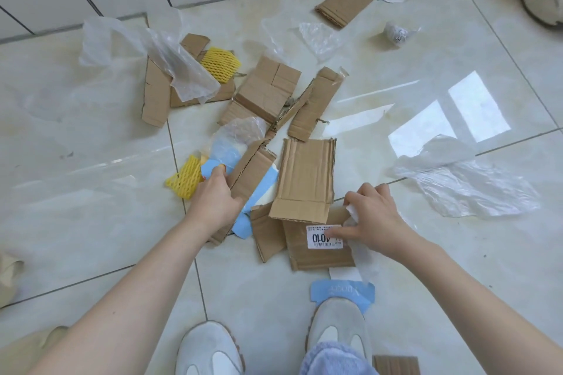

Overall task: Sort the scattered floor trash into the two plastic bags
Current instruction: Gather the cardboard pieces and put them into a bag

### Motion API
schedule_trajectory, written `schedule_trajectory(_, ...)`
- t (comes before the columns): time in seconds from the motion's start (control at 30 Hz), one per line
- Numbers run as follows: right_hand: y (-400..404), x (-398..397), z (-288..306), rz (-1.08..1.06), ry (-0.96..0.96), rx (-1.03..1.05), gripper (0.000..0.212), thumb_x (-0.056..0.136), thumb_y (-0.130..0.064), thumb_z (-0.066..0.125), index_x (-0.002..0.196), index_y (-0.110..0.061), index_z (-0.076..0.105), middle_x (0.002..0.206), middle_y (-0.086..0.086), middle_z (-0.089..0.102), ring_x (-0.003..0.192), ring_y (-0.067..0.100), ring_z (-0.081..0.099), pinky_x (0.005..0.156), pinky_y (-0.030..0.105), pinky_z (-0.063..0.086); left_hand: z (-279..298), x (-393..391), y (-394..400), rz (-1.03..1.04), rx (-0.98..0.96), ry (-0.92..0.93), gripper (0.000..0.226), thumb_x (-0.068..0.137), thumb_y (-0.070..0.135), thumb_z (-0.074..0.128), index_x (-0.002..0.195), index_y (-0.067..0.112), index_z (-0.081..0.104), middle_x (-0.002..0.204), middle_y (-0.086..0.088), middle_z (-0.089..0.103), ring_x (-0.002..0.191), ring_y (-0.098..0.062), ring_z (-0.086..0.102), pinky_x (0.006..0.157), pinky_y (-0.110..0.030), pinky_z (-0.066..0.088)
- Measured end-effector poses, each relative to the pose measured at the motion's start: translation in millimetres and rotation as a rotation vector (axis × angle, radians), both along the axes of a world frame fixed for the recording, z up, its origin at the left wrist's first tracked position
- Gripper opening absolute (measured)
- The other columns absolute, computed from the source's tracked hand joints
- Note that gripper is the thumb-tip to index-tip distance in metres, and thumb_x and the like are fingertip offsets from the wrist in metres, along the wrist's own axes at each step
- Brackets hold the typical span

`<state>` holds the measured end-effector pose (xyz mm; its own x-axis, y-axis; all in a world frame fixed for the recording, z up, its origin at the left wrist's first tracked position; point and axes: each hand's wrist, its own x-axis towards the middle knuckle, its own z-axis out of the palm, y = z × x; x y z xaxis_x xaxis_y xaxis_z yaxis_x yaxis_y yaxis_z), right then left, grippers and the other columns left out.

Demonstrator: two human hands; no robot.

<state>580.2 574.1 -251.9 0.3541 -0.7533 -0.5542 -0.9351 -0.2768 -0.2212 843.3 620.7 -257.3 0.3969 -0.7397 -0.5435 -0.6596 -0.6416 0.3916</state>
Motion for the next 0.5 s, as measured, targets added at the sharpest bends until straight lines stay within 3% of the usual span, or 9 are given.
schedule_trajectory(0.07,-4,0,8,-0.035,-0.042,-0.036,0.062,0.063,-0.071,0.068,0.099,-0.022,0.059,0.1,-0.006,0.039,0.103,0.021,0.03,0.091,0.031,0.033,4,2,3,0.051,-0.025,0.047,0.05,0.084,0.019,0.065,0.128,0.008,0.043,0.097,0.001,0.047,0.101,-0.027,0.05,0.077,-0.028,0.036)
schedule_trajectory(0.2,-12,2,28,-0.116,-0.208,-0.029,0.041,0.065,-0.061,0.074,0.073,-0.029,0.049,0.099,-0.009,0.05,0.103,0.014,0.036,0.09,0.035,0.037,15,9,5,0.173,-0.139,0.106,0.042,0.08,0.019,0.067,0.117,0.014,0.048,0.096,0.004,0.05,0.091,-0.022,0.049,0.075,-0.028,0.036)
schedule_trajectory(0.3,-13,4,42,-0.223,-0.308,0.056,0.041,0.067,-0.053,0.077,0.071,-0.018,0.056,0.079,0.0,0.062,0.081,0.019,0.056,0.07,0.037,0.045,25,17,7,0.261,-0.194,0.167,0.033,0.077,0.018,0.068,0.106,0.014,0.053,0.093,0.0,0.061,0.089,-0.026,0.058,0.073,-0.033,0.045)
schedule_trajectory(0.4,-9,5,53,-0.286,-0.302,0.107,0.046,0.064,-0.057,0.077,0.064,-0.017,0.053,0.06,0.001,0.055,0.054,0.015,0.047,0.049,0.029,0.033,33,22,10,0.317,-0.23,0.241,0.023,0.078,0.018,0.07,0.096,0.019,0.057,0.086,0.005,0.064,0.087,-0.023,0.062,0.076,-0.035,0.05)
schedule_trajectory(0.5,-2,3,60,-0.317,-0.287,0.119,0.049,0.063,-0.06,0.077,0.06,-0.018,0.051,0.053,-0.004,0.043,0.046,0.011,0.036,0.048,0.025,0.026,38,27,18,0.429,-0.266,0.36,0.022,0.079,0.014,0.072,0.088,0.027,0.057,0.088,0.009,0.066,0.086,-0.018,0.065,0.077,-0.033,0.052)
